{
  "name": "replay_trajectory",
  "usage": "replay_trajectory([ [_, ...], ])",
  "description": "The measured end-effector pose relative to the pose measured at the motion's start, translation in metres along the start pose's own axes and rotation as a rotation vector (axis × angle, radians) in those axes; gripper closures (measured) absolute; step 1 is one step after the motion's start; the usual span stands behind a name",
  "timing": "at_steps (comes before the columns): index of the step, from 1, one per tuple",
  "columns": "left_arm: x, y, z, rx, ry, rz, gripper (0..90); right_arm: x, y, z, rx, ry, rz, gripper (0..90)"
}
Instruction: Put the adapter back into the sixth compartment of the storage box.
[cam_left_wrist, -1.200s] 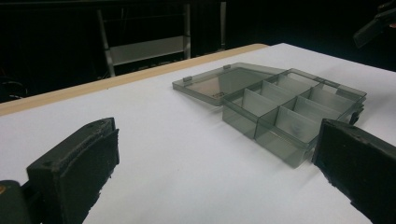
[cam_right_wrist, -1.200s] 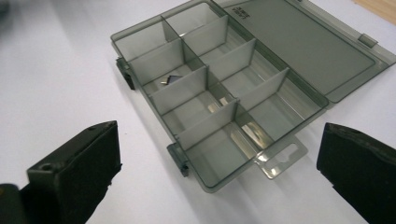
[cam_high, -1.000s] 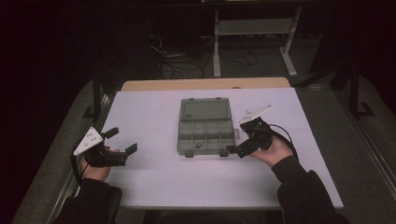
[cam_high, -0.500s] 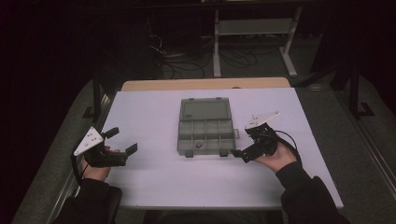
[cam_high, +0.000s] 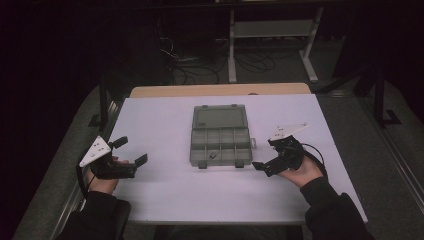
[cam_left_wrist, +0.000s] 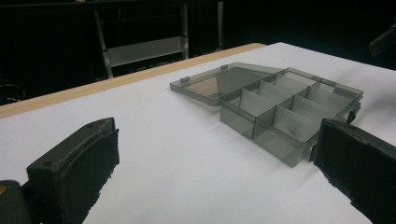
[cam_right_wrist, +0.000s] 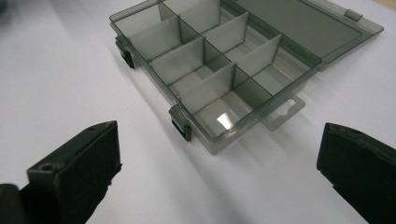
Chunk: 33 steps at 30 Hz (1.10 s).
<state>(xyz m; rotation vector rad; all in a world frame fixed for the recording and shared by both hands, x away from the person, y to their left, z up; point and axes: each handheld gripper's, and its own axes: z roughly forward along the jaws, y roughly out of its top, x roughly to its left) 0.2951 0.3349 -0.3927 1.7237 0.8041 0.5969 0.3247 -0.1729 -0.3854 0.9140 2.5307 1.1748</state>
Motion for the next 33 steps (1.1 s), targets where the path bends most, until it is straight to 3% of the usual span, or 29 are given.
replay_trajectory([
  [33,-0.001,0.0,0.0,0.0,0.001,-0.001,0.0,-0.01,-0.051,-0.031,-0.097,-0.071,0.077,0.0],
])
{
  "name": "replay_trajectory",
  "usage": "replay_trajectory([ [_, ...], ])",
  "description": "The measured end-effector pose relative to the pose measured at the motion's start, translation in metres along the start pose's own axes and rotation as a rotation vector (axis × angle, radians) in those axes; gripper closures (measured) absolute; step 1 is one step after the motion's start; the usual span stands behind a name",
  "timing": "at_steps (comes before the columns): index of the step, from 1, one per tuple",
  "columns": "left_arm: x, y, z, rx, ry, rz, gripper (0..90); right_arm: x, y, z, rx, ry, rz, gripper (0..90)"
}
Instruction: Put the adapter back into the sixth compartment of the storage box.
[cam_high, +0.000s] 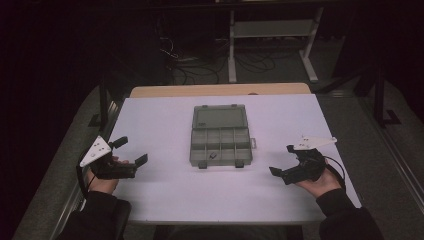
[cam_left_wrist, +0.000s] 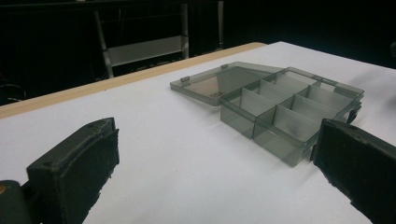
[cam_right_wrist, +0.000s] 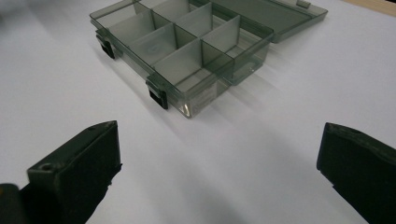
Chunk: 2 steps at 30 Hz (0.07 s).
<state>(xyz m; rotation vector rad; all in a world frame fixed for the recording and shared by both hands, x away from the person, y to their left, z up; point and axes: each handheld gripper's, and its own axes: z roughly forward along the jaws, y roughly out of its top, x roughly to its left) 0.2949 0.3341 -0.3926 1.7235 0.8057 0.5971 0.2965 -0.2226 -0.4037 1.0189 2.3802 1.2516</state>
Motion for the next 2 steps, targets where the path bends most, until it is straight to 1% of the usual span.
replay_trajectory([
  [1,0.0,0.0001,0.0002,0.002,0.0,0.002,0.0,0.0,0.0,0.0,0.0,0.0,0.0,0.0],
  [2,0.0,0.0003,0.0004,0.001,-0.002,0.002,0.0,-0.002,-0.0042,-0.0003,0.003,-0.004,0.009,0.0],
])
